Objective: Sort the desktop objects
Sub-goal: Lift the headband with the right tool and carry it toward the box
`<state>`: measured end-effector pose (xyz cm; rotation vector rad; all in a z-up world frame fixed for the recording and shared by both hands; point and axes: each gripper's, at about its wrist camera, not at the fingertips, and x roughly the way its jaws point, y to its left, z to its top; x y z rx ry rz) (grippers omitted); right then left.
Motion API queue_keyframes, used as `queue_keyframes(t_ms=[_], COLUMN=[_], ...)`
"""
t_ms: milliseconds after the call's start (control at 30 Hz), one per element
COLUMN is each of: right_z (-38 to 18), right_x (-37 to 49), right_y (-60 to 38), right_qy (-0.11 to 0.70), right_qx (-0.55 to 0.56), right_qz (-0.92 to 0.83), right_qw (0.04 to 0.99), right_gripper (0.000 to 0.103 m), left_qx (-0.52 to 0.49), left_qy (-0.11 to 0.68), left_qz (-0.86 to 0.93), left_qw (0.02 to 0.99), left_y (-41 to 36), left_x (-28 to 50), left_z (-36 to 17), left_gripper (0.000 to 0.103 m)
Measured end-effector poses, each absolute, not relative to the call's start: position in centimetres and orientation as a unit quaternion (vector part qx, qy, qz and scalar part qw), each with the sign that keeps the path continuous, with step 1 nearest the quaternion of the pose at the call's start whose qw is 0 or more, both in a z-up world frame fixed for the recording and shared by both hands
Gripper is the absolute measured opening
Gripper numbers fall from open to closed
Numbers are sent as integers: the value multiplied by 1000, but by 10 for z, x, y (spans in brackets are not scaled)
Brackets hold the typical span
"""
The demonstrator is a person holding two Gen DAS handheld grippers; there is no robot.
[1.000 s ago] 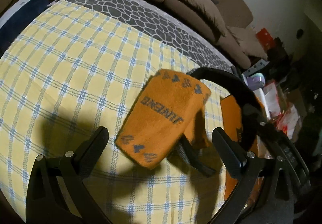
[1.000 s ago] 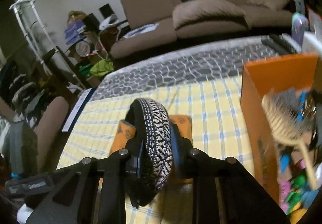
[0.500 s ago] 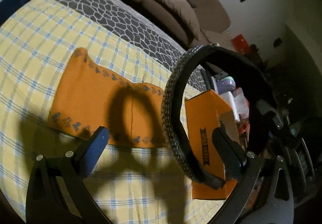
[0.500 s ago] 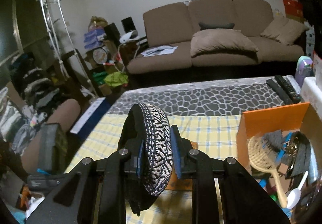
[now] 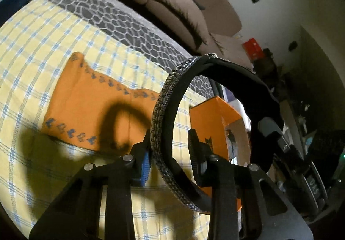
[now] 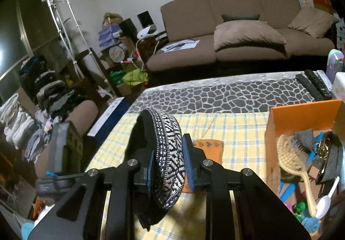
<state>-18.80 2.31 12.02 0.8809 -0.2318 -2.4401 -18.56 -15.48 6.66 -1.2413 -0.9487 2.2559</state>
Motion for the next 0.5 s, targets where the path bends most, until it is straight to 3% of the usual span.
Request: queue_keyframes(t_ms=[500], right_z=[131], right_x=[-182], right_y=[140], right_qy=[-154], right_qx=[309], right_qz=[-914], right_qw=[212], right_gripper=[22], left_qx=[-458], left_qy=[-268], left_qz=[805], left_qw=[266], left_y=[-17], left_x=[-200], left_z=[95], left_gripper=[28])
